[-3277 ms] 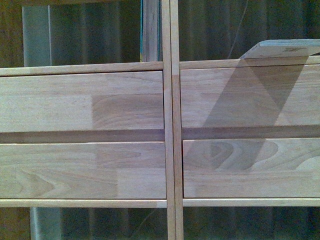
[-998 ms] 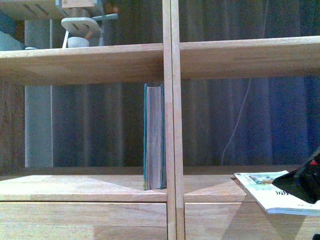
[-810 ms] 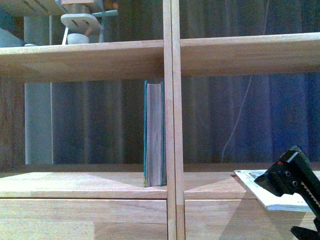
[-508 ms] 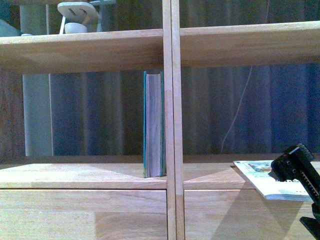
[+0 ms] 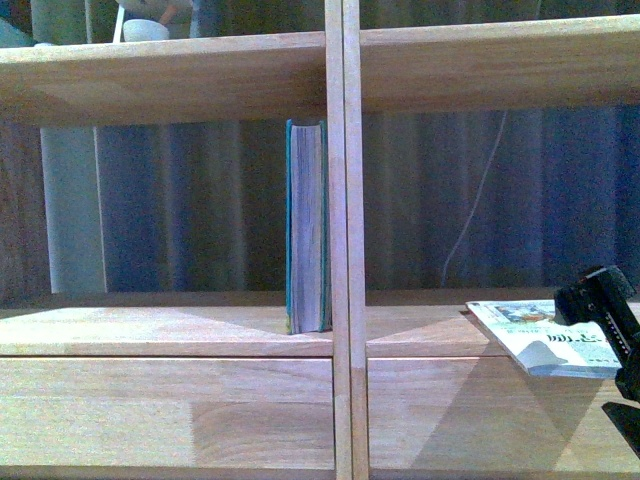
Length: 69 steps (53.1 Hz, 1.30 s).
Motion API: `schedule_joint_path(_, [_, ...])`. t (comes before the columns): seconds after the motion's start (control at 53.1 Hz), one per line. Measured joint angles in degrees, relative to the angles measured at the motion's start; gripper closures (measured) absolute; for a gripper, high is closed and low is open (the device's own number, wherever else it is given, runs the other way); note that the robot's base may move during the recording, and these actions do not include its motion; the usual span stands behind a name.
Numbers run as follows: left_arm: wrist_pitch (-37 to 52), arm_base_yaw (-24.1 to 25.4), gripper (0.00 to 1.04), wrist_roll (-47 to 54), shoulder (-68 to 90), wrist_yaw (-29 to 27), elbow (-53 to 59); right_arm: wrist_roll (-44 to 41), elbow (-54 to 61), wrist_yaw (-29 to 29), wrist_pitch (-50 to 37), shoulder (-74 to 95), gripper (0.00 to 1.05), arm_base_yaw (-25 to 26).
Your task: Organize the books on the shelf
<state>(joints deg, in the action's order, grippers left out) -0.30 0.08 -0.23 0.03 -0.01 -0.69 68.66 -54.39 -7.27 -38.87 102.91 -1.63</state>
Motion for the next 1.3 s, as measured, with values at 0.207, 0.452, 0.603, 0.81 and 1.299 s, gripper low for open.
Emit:
schedule_joint_path(0.207, [0.0,0.0,0.07,0.0,0.0,0.0,0.0,0.37,-3.58,-0.35,0.66,1.46,0.12,-0.7])
schedule_joint_path(0.452, [0.0,0.0,0.07,0.0,0.0,0.0,0.0,0.33,-5.86,-2.19,3.32,3.26,0.54,-1.14])
schedule_joint_path(0.603, [0.0,0.0,0.07,0.0,0.0,0.0,0.0,0.31,-5.86,-2.67,3.32,3.26,0.77,-1.18])
schedule_joint_path(0.81, [0.0,0.0,0.07,0.0,0.0,0.0,0.0,0.55,-5.75,-2.67,2.49,2.32,0.97,-1.03])
schedule_joint_path(1.299, [3.32,12.41,0.07,-5.75,8.72,32.3,-4.5,3.98,-0.92,3.04,1.38,-8.35,0.97,1.07])
